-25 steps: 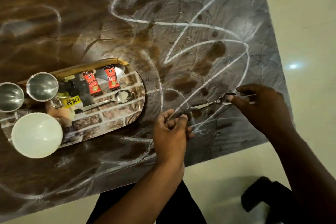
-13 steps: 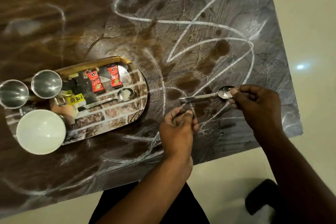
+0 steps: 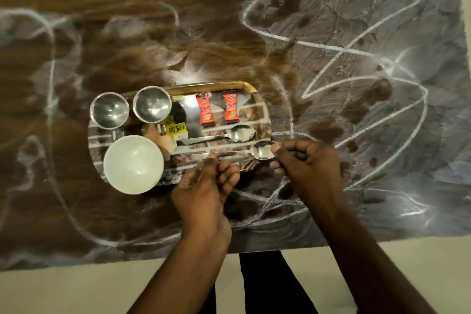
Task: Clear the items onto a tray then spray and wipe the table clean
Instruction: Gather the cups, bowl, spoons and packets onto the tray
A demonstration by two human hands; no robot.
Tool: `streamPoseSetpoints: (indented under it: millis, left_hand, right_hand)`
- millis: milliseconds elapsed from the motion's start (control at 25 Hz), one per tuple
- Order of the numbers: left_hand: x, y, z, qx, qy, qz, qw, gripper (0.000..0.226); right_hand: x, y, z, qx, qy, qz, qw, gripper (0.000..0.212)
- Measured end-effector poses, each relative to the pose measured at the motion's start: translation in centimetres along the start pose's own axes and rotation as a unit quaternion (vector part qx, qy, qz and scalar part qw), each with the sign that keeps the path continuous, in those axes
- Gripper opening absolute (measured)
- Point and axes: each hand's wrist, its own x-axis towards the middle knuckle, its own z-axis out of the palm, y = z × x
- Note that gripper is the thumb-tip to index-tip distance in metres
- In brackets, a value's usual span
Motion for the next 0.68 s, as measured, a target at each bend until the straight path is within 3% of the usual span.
streamPoseSetpoints:
  millis: [200,680]
  left_hand:
    - [2.1,1.1,-1.6,0.026,0.032,0.001,0.999,0.014]
    - [3.7,0.2,-1.8,0.037,0.061,-0.02,0.997,0.02]
  right_hand:
    - [0.2,0.3,2.8,-0.112,0.003,-0.027,0.993,0.004]
    - [0.4,0.4,3.6,-0.154,0.012,-0.06,0.986,0.016]
